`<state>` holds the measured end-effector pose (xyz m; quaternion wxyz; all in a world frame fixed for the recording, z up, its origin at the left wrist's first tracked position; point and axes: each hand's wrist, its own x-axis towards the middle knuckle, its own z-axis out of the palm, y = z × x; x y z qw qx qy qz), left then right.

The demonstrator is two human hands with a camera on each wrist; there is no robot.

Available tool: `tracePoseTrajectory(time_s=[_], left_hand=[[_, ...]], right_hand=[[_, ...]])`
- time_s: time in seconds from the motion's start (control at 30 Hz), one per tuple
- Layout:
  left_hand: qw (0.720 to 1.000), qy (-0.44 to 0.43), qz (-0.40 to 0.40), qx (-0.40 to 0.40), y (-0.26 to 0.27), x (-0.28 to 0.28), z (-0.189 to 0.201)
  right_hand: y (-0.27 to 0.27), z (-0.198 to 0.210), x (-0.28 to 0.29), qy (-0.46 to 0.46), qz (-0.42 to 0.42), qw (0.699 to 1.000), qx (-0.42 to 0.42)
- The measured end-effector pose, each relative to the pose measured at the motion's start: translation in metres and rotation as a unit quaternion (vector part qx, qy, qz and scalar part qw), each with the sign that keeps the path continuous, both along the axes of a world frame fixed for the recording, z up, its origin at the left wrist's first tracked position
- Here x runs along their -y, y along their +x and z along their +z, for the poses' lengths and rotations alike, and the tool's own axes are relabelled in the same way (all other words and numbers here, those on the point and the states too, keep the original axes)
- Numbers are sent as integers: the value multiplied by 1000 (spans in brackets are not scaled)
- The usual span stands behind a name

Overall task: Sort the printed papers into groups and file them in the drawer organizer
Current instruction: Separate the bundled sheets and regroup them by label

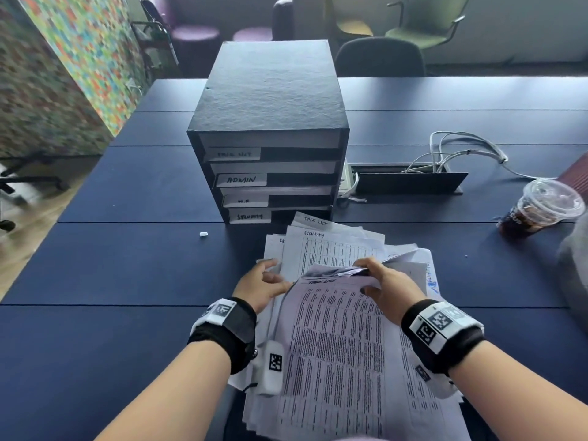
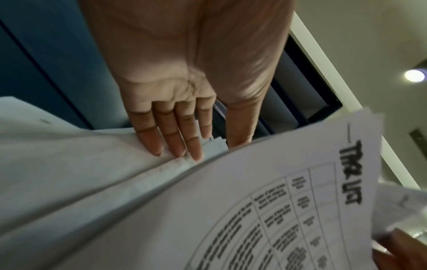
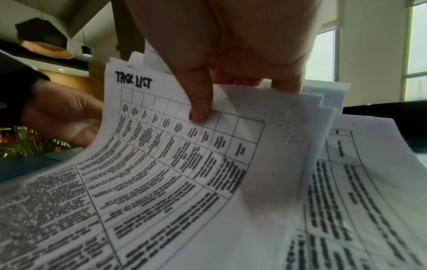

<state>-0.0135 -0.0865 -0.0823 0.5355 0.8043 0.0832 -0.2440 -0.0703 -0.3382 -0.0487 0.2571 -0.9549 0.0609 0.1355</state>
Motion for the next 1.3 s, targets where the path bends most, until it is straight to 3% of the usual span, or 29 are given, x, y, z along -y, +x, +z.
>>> tracePoseTrajectory(time_s=[0.2,0.37,0.7,0.8,0.9,1.0,1.2,1.3], left_hand=[[995,10,68,78,-4,10,-1],[995,-10,-49,83,-6,15,8],[986,-55,-155,15,-6,3,14],[994,-25,-100,40,0,-4,10],[991,82,-8,101,9,-14,0],[994,78,8,71,6,-16,-4],[982,64,98,145,-5,-7,4],[985,92,29,144,-3,-5,7]], right_hand=[[3,-3,-3,-4,-7,1000,2],[5,0,-3,-8,-9,1000,-11],[16,11,0,53,-34,998,-24],[18,9,0,40,-26,998,-39],[17,7,-3,33,-14,998,-45],[16,7,-6,24,-15,999,-46],[17,9,-7,21,-16,999,-47],[16,10,-8,16,-15,999,-44]])
